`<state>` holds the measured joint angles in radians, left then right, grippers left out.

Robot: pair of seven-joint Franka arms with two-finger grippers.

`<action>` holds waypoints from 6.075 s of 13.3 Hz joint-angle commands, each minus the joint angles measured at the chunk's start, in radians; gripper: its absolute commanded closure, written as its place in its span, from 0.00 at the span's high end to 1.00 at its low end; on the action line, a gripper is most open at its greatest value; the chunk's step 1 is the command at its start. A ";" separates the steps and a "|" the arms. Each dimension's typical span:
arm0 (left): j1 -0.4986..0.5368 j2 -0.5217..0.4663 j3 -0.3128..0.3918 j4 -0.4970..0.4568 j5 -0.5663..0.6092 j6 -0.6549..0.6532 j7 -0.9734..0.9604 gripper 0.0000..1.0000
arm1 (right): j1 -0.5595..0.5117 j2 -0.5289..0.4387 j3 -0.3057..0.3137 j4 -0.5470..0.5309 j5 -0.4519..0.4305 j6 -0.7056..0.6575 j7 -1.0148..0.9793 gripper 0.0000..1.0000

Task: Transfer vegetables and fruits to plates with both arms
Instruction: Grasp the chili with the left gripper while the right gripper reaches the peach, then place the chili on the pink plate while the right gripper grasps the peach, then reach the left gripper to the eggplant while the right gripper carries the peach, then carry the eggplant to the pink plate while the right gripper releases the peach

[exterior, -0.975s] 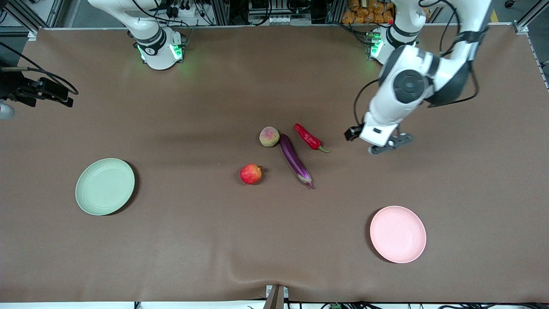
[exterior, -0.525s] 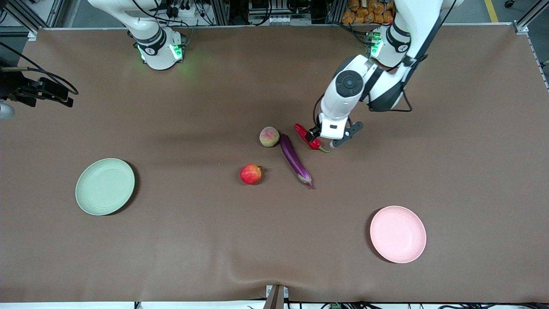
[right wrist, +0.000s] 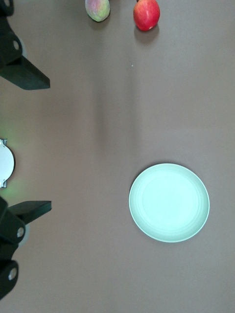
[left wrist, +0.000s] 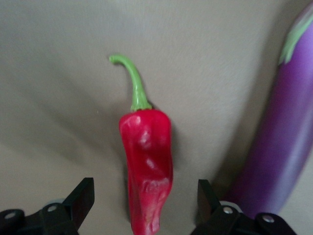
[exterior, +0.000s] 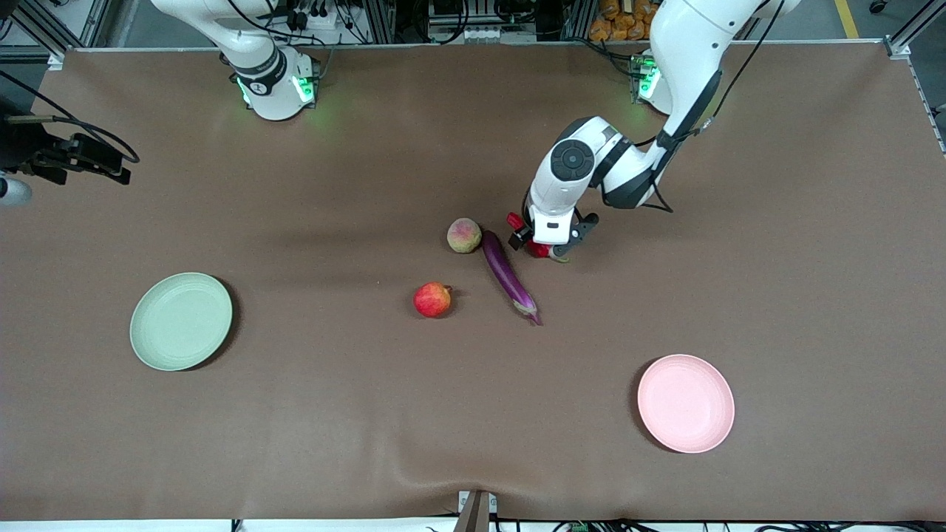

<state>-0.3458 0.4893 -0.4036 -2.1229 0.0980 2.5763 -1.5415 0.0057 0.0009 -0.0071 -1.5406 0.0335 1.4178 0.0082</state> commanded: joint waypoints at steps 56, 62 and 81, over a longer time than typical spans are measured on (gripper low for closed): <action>0.007 0.316 0.003 0.609 0.092 -0.329 -0.042 1.00 | 0.608 0.524 -0.047 -0.075 0.054 0.531 0.951 0.31; -0.010 0.305 0.002 0.506 0.169 -0.215 -0.040 0.00 | 0.432 0.481 -0.047 -0.079 0.054 0.438 0.580 0.31; 0.591 0.210 0.012 0.594 0.155 -0.234 0.653 0.00 | -0.162 0.606 -0.047 -0.093 -0.110 0.705 -0.923 0.25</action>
<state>0.2173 0.6788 -0.3770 -1.5488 0.2509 2.3493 -0.9184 -0.1090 0.5426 -0.0761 -1.6796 -0.0629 2.0611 -0.7980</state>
